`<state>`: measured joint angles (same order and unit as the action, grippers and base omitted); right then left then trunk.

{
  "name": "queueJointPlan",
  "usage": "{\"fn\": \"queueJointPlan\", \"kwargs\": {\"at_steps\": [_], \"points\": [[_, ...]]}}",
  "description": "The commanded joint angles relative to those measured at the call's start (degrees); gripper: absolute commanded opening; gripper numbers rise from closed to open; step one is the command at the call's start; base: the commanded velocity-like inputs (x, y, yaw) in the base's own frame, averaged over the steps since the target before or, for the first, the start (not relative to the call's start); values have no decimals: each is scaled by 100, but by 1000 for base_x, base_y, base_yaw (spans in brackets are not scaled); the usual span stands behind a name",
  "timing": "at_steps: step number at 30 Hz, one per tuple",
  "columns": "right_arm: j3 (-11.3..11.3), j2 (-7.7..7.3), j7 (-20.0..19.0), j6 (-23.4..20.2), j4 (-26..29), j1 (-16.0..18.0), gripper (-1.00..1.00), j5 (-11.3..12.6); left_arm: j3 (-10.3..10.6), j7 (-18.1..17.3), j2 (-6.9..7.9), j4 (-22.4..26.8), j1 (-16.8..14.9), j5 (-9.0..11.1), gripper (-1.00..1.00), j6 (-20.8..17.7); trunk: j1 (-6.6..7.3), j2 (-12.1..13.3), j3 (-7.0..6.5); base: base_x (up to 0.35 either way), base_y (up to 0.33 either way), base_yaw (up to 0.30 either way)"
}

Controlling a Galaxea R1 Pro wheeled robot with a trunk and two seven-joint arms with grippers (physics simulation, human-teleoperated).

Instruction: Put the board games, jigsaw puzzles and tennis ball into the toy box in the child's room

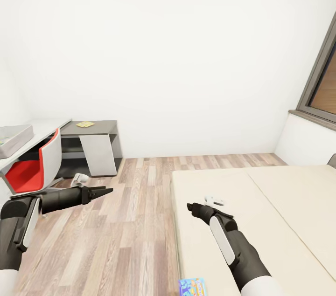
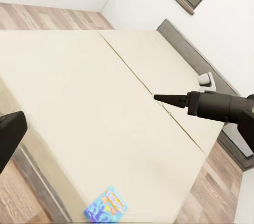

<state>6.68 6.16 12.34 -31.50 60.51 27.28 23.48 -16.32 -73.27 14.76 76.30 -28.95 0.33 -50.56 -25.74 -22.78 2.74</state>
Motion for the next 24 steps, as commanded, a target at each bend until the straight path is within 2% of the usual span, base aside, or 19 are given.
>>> {"fn": "queueJointPlan", "kwargs": {"at_steps": [1,24], "points": [[9,0,56,-15,8,5,100,60,-3,-21,1,-1,-5,3,100,-59,-4,-14,14,0,264,0],[9,0,57,-14,5,5,100,60,-3,-21,1,-1,-5,2,100,-59,-4,-14,14,0,265,0]]}}
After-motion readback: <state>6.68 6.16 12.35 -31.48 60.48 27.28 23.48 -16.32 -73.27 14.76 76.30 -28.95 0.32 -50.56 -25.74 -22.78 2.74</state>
